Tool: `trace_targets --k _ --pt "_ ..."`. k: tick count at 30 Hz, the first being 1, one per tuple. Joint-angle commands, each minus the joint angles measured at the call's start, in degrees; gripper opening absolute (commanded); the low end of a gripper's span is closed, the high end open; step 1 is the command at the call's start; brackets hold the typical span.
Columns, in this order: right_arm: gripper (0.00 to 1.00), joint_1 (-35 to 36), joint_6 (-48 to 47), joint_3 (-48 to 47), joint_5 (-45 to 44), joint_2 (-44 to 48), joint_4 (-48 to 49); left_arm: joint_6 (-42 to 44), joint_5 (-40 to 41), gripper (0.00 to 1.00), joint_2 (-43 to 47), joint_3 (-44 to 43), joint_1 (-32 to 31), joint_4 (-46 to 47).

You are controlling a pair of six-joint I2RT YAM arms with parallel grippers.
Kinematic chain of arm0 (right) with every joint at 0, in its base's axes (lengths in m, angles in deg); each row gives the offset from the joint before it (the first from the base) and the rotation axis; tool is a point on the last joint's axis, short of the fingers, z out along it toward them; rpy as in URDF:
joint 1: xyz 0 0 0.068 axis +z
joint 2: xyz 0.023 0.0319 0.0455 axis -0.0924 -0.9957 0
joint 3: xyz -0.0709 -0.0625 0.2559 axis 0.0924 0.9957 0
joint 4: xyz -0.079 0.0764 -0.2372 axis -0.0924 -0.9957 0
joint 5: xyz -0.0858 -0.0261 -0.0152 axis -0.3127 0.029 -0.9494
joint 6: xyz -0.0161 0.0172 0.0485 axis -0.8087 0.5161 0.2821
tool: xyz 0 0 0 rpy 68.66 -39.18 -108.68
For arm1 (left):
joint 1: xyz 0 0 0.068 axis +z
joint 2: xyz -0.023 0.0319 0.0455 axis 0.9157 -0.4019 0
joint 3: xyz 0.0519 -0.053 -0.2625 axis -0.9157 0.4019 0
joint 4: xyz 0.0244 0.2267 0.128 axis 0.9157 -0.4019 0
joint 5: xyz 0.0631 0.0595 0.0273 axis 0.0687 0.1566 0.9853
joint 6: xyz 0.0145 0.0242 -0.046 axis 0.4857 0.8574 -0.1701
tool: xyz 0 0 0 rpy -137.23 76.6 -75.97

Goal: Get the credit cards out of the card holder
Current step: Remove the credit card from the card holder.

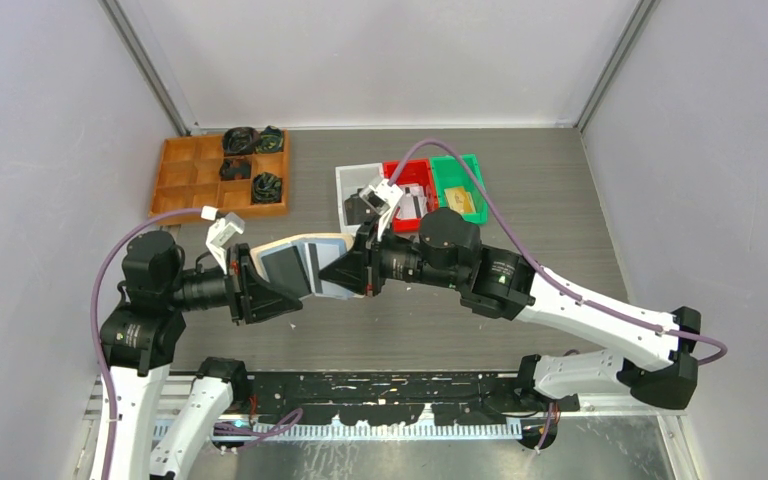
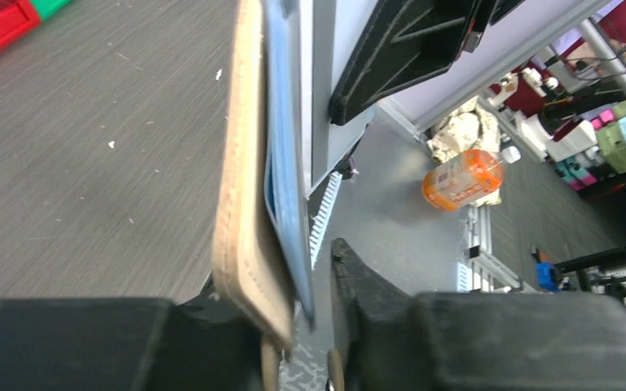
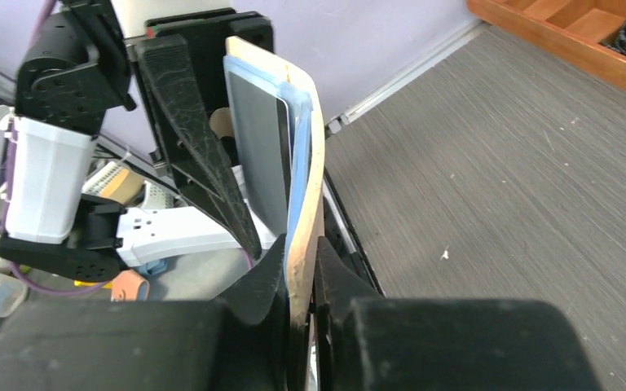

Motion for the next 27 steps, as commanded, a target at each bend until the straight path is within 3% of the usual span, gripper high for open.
trace_targets --k 1,10,20,22,25,27 --pt "0.02 -0.1 0.1 1.6 2.8 4.0 8.7 -4.6 -2.5 0.3 0.4 -1.9 0.1 5.0" --pt "0.01 -0.4 2.2 7.9 4.8 8.1 15.1 -18.7 -2.7 0.31 1.1 1.0 0.1 16.8" --pt "0.01 -0.6 5.8 13.8 3.4 9.5 21.7 -24.2 -2.8 0.13 0.7 0.3 0.1 21.6" --pt "0.08 -0.6 6.6 14.3 3.0 9.5 22.3 -23.2 -1.6 0.07 0.6 0.1 0.1 21.2" --pt "0.28 -1.1 7.9 14.5 1.2 10.0 22.3 -19.5 -0.1 0.01 0.1 -0.7 0.1 18.0" --pt "0.46 -1.5 8.5 14.0 -2.2 11.5 21.2 -16.4 1.1 0.0 -0.3 -1.1 0.1 15.5"
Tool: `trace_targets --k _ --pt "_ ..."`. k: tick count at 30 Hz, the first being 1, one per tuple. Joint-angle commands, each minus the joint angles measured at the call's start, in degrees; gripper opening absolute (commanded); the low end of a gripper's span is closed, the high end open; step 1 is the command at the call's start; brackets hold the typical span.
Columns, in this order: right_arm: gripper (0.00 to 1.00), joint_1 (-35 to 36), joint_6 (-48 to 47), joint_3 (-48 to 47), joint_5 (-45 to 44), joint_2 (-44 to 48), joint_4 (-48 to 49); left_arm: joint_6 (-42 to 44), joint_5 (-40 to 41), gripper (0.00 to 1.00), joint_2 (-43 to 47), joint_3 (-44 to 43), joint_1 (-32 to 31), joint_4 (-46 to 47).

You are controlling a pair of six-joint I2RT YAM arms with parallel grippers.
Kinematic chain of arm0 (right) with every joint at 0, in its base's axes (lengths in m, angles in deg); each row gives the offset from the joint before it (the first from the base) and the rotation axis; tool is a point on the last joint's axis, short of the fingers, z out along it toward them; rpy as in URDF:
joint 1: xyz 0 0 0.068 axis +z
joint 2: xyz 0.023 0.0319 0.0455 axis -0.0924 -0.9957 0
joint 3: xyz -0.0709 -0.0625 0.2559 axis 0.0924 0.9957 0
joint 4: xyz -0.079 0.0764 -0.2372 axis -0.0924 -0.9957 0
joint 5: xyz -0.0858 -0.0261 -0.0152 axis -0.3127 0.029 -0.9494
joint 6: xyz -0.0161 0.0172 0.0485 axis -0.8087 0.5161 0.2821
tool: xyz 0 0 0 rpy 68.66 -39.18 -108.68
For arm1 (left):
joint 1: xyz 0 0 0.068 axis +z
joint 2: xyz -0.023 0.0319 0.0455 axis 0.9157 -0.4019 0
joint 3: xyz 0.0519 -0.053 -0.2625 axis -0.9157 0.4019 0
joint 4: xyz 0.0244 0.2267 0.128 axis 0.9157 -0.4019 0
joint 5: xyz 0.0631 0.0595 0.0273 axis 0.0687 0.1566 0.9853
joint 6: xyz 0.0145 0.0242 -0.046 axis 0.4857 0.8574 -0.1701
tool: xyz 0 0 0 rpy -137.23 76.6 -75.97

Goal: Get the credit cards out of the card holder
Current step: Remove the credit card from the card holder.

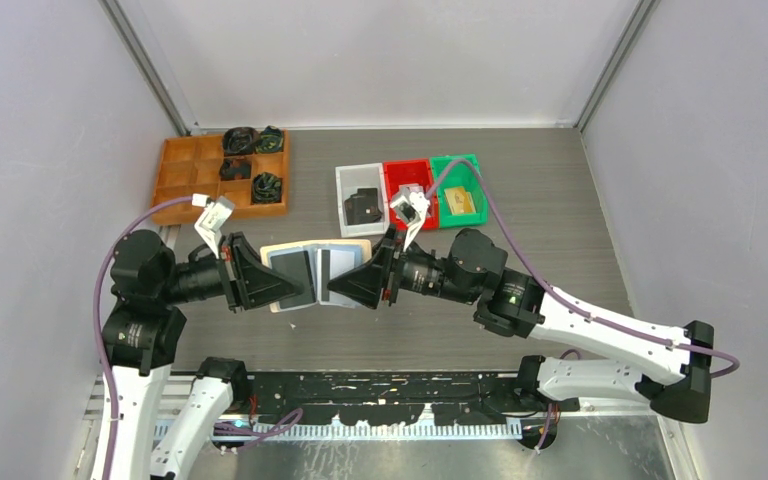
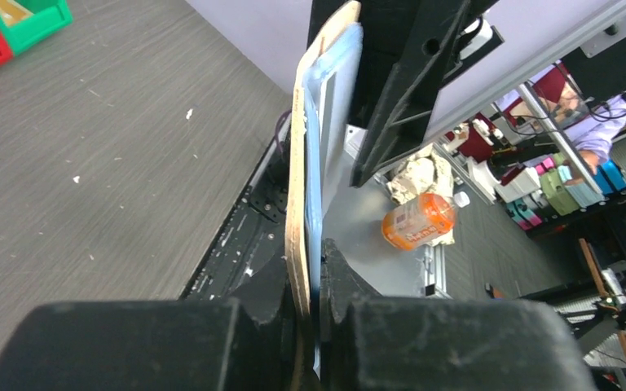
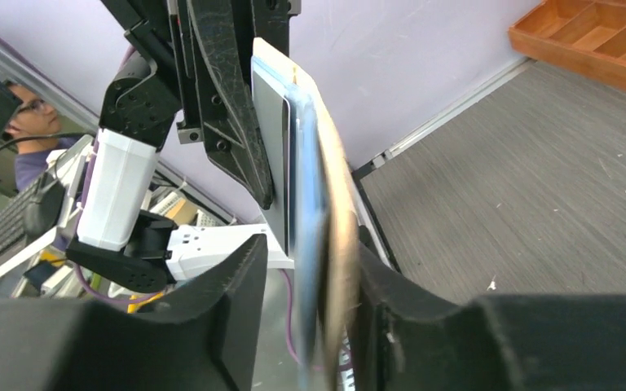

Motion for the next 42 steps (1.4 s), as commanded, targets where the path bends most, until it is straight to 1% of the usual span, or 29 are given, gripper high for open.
trace_targets --k 1,3,5,7,9,13,15,17,18,21,27,37,42 --pt "0.53 -1.1 2.0 -1.1 -7.4 4.4 2.3 6.3 2.8 0.0 -0.9 -2.3 0.1 -2.6" --pt "0.64 -1.6 2.0 -1.4 -12.2 7.0 1.1 9.3 4.2 0.0 -1.3 -2.9 0.1 -5.3" --pt "0.68 -2.1 1.6 -2.4 -16.6 9.3 -0.9 11.6 5.6 0.0 -1.6 -3.0 0.1 -7.4" --pt "0.71 -2.6 1.3 -4.6 -16.2 10.4 -3.5 13.3 7.3 0.0 -2.0 -3.3 0.1 -9.3" --pt "0.71 -2.6 1.4 -7.5 -12.3 9.3 -5.7 14.5 8.0 0.0 -2.4 -3.7 0.0 -10.5" --pt "0.7 -2.6 5.2 -13.0 0.7 1.9 -8.5 15.1 8.0 0.0 -3.2 -4.4 0.0 -11.5" --pt "0.65 -2.6 7.5 -14.3 6.2 -2.0 -7.6 14.8 7.8 0.0 -3.3 -4.6 0.1 -11.4" --pt "0.62 -2.7 9.0 -15.4 8.8 -5.1 -7.5 14.5 7.5 0.0 -3.3 -4.8 0.1 -11.5" --pt "0.61 -2.7 9.4 -15.6 9.4 -6.1 -7.5 14.3 7.4 0.0 -3.2 -5.0 0.1 -11.5" --pt "0.6 -2.6 10.6 -14.6 11.6 -8.1 -3.5 14.0 6.3 0.0 -3.0 -5.3 0.1 -11.6" --pt "0.59 -2.6 11.9 -12.6 14.1 -9.7 -1.8 12.2 3.2 0.0 -2.6 -4.7 0.1 -10.6" --pt "0.57 -3.0 10.5 -11.1 14.7 -9.1 -4.2 7.9 -1.7 0.0 -2.4 -4.2 0.0 -7.3" --pt "0.56 -3.9 9.3 -11.1 14.4 -7.8 -6.4 7.8 -2.4 0.0 -2.0 -4.3 0.1 -7.1"
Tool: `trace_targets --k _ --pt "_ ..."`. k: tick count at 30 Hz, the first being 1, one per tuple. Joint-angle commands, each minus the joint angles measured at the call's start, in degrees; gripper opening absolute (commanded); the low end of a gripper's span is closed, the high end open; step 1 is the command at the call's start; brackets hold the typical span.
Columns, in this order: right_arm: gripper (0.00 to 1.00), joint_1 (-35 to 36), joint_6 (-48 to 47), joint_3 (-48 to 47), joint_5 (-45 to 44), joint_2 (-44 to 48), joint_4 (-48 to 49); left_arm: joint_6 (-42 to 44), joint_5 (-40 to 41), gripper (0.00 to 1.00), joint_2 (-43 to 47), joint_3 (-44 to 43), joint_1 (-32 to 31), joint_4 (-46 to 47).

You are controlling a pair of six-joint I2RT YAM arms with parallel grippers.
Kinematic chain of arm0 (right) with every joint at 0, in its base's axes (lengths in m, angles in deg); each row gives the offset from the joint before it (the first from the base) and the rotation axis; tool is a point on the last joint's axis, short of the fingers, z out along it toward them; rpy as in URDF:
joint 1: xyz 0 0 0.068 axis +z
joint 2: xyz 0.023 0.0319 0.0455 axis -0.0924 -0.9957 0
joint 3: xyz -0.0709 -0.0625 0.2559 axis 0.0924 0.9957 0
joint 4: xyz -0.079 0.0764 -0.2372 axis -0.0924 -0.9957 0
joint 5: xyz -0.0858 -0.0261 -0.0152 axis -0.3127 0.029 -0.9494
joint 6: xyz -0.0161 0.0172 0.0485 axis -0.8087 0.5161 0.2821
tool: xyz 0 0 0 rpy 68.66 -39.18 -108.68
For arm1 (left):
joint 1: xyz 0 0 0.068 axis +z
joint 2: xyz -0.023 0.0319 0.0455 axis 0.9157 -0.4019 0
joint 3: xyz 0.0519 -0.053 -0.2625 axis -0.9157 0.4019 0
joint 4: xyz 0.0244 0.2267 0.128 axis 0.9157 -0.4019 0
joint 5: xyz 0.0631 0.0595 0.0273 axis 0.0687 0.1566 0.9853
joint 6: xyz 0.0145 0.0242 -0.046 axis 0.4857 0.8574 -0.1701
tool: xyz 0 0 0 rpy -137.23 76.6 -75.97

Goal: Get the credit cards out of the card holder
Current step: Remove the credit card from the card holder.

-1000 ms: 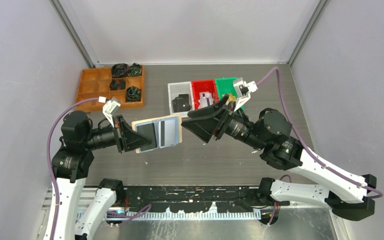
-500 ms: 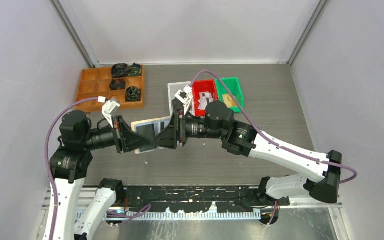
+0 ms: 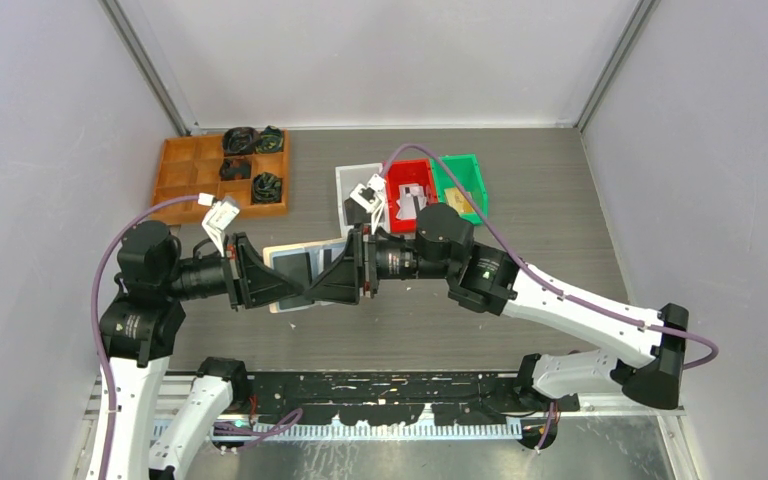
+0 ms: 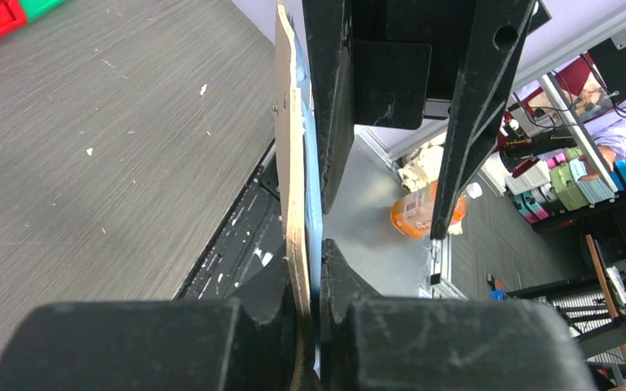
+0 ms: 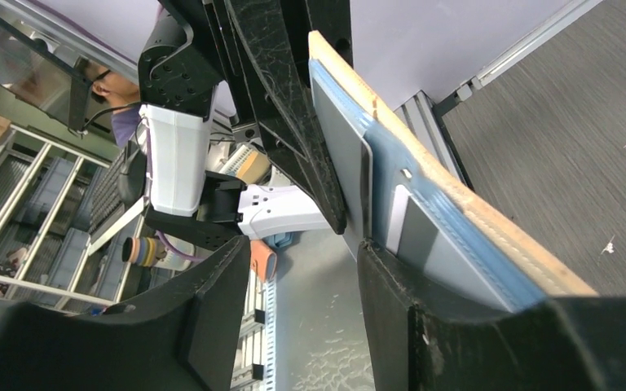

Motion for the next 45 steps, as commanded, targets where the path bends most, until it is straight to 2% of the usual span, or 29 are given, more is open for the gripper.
trace_targets --k 1,12,19,23,29,36,40,43,45 --pt "0.56 -1.1 -1.8 -0.1 0.0 3.0 -0.3 -1.7 -4.0 0.0 1.0 -1.3 0.1 4.1" --pt "0.52 -1.3 -0.1 -2.5 2.4 -0.9 2.7 -4.0 -4.0 0.0 1.4 -0.8 0.1 6.0" --pt "0.39 -1.2 3.7 -2.4 4.4 -2.8 10.4 -3.9 -4.0 0.0 1.4 -0.1 0.1 6.2" --pt "0.25 -1.3 5.3 -1.3 4.0 -2.5 13.4 -3.9 -4.5 0.0 1.5 0.4 0.1 6.5" --pt "0.06 -2.5 8.1 3.2 2.6 0.1 18.6 -5.0 -6.5 0.14 1.9 0.7 0.1 7.3" --pt "0.01 -2.8 8.4 6.3 2.1 1.9 20.1 -11.4 -7.9 0.25 2.0 1.4 0.0 12.7" --pt "0.01 -2.8 8.3 8.8 1.8 3.4 21.3 -19.1 -8.2 0.23 1.7 2.7 0.0 19.8" --pt "0.01 -2.7 8.4 10.5 1.3 4.6 22.3 -22.7 -7.8 0.18 1.5 3.1 0.1 23.2" --pt "0.01 -2.8 8.4 11.1 0.9 5.0 22.6 -23.6 -7.1 0.11 1.4 3.1 0.1 24.1"
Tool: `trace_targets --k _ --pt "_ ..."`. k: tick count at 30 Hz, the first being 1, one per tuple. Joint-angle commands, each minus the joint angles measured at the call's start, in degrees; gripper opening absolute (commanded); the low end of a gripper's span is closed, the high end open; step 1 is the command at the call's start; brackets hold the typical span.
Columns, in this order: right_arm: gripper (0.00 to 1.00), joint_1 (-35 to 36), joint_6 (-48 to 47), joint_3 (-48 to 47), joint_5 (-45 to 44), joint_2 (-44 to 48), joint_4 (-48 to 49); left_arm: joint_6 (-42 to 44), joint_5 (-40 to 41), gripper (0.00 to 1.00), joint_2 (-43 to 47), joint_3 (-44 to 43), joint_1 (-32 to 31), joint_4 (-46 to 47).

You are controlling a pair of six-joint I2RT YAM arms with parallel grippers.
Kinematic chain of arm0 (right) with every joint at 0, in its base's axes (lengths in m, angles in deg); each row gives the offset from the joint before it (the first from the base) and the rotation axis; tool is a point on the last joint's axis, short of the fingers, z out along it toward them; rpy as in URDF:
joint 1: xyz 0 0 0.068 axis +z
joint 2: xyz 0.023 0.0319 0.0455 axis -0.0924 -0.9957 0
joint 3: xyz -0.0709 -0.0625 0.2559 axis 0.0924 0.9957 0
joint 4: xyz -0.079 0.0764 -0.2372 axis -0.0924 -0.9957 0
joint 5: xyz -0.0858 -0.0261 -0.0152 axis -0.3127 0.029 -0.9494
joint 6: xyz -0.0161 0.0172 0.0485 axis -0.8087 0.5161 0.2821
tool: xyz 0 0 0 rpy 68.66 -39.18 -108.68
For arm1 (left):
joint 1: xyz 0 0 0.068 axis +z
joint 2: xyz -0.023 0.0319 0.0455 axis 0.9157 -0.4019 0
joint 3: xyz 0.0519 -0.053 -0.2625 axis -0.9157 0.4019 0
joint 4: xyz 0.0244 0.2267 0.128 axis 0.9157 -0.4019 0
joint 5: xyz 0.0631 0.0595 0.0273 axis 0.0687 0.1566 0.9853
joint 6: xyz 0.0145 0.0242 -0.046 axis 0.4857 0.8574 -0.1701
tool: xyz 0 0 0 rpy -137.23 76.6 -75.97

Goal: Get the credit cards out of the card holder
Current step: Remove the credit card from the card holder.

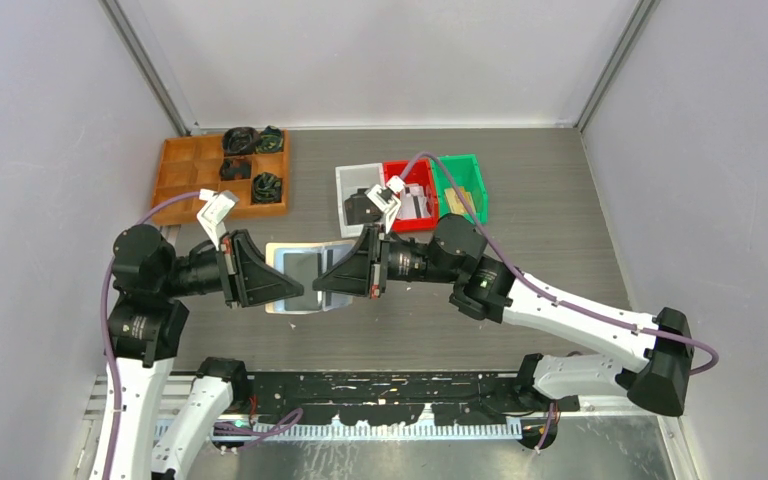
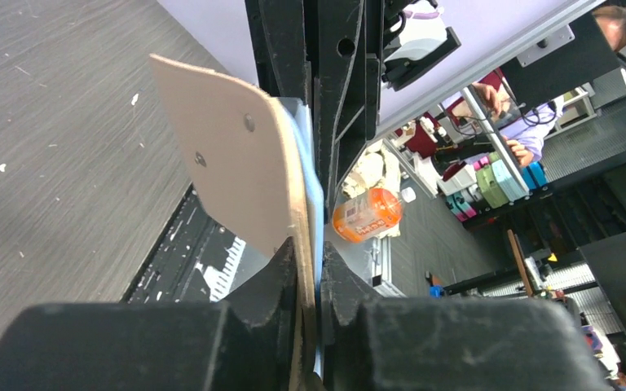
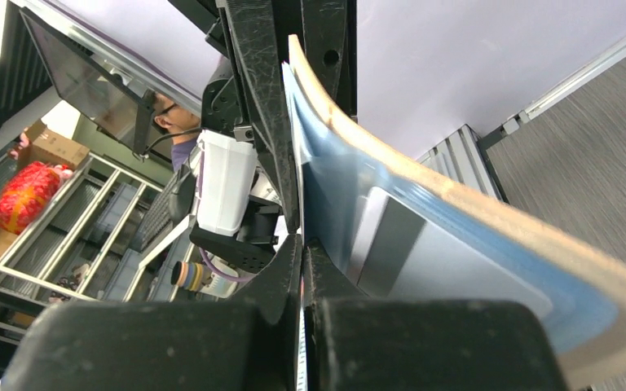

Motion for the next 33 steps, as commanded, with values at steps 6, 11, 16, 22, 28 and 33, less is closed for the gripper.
trace_targets --k 6,11,16,22,28,33 --pt "0.14 -0.3 1.3 0.7 -0.3 2.5 7.1 -7.6 -0.1 0.0 0.2 -0.4 -0.1 10.5" --pt "0.21 -0.5 2.5 -0.8 0.0 2.2 10.0 -7.7 -0.2 0.0 0.3 -0.3 -0.1 10.7" --pt "0.23 -0.6 4.3 -1.0 1.0 1.9 13.4 -7.7 -0.2 0.0 0.1 -0.7 -0.2 10.7" --pt "0.1 -0.7 5.3 0.5 0.9 2.7 15.0 -7.9 0.0 0.0 0.1 -1.0 -0.1 10.8" --pt "0.05 -0.9 4.9 2.8 -0.4 4.6 15.2 -8.2 0.4 0.0 0.0 -1.4 -0.2 11.0" --pt "0.03 -1.0 5.0 5.0 -1.1 5.9 16.0 -8.7 0.5 0.0 0.0 -1.6 -0.1 11.1"
